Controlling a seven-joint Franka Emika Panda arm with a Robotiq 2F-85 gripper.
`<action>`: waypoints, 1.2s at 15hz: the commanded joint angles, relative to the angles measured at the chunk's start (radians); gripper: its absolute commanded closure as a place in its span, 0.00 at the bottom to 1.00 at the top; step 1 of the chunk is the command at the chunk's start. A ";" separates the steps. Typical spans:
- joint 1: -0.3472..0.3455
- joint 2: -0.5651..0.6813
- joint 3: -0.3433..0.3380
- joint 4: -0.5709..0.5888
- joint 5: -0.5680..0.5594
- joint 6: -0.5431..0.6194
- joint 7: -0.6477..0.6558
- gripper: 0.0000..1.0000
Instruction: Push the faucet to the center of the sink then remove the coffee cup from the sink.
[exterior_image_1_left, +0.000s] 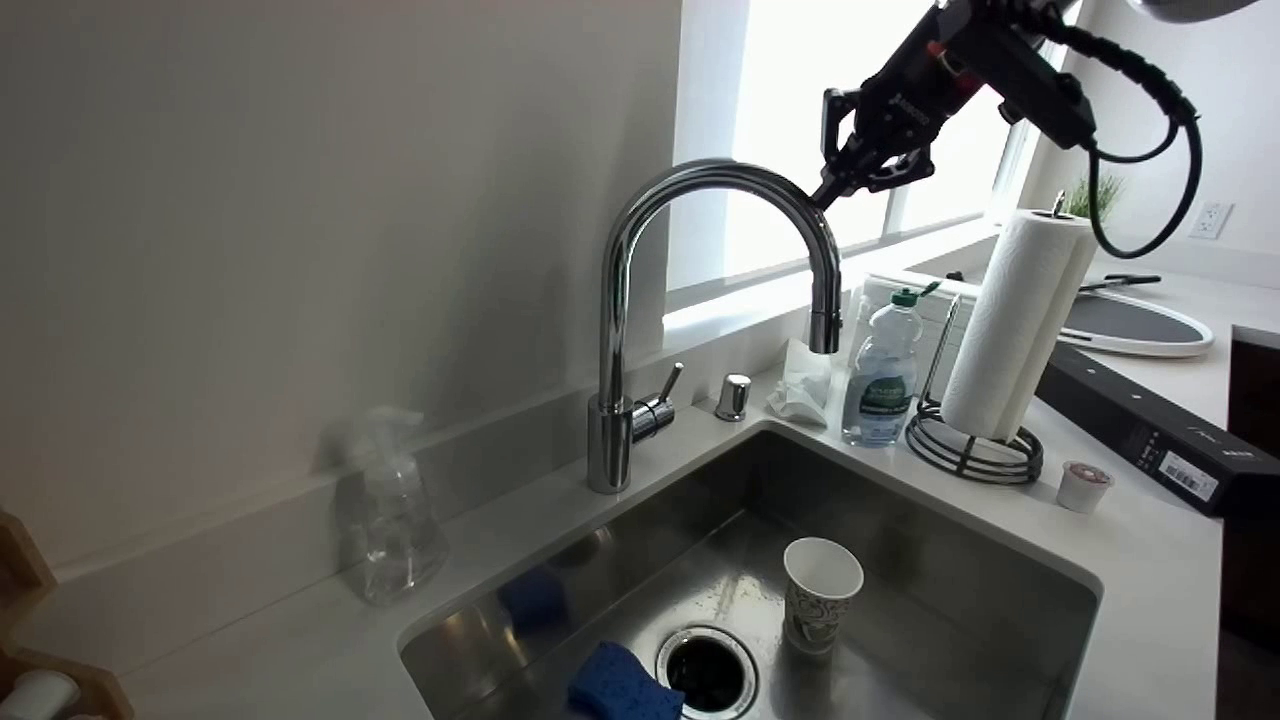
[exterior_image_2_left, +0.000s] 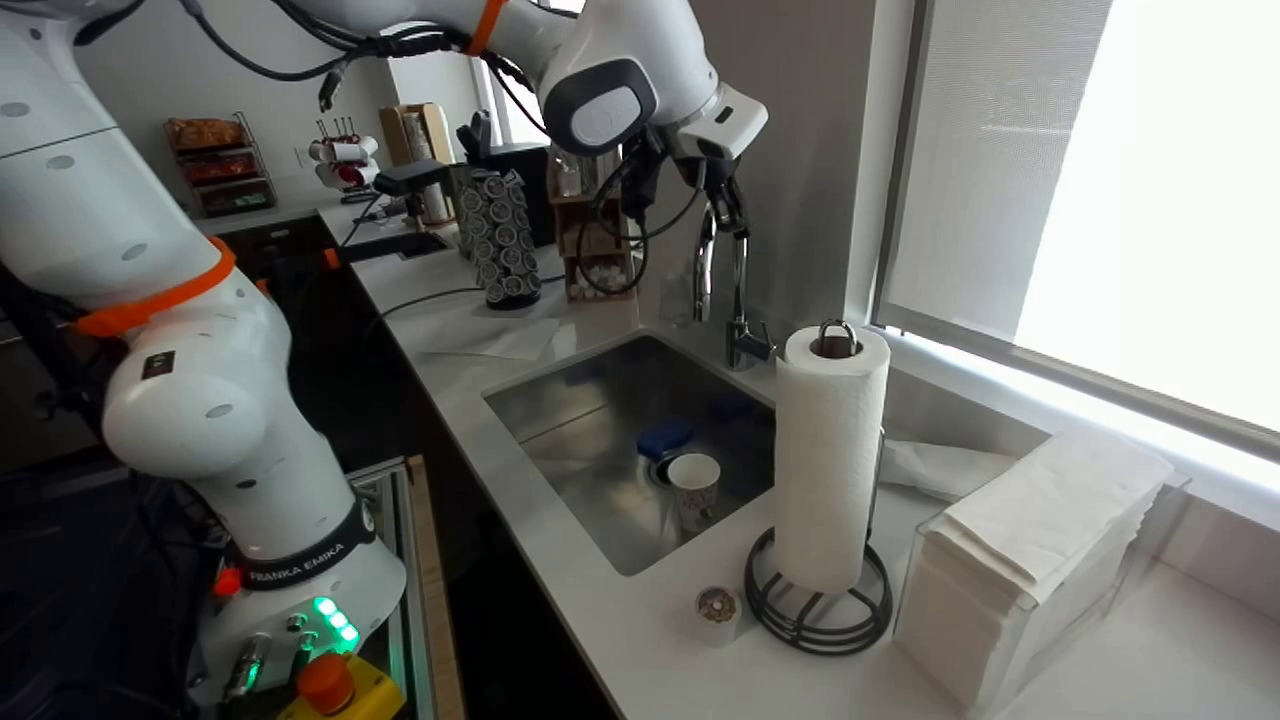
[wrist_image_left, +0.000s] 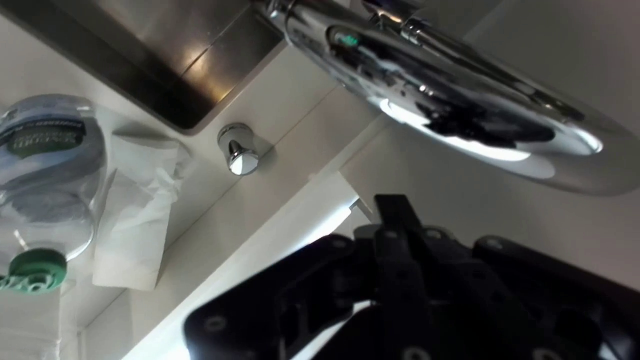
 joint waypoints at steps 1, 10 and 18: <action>0.040 0.020 -0.019 0.010 0.141 -0.040 -0.061 1.00; 0.058 0.002 -0.008 0.040 0.307 -0.198 -0.108 1.00; 0.114 0.089 0.028 0.102 0.647 -0.267 -0.443 1.00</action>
